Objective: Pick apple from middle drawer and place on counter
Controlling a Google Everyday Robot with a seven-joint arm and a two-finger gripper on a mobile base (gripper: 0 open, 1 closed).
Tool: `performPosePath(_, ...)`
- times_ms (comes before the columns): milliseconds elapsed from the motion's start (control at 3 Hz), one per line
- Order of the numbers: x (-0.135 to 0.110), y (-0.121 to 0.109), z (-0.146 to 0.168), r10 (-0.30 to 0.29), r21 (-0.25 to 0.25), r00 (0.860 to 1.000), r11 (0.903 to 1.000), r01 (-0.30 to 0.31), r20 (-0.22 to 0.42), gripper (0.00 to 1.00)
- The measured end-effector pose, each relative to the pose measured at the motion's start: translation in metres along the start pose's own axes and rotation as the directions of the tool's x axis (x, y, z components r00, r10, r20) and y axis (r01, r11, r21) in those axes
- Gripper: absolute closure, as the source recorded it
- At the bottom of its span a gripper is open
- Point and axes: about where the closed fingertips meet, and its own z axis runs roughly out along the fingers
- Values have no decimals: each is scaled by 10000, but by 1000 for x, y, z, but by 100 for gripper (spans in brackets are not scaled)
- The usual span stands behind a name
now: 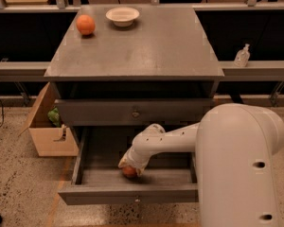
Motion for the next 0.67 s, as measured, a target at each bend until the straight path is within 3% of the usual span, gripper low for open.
performPosePath(333, -9, 0, -1, 47, -78, 9982, 10000, -43, 596, 65)
performPosePath(667, -17, 6, -18, 791, -210, 9925, 9968, -775, 933, 88)
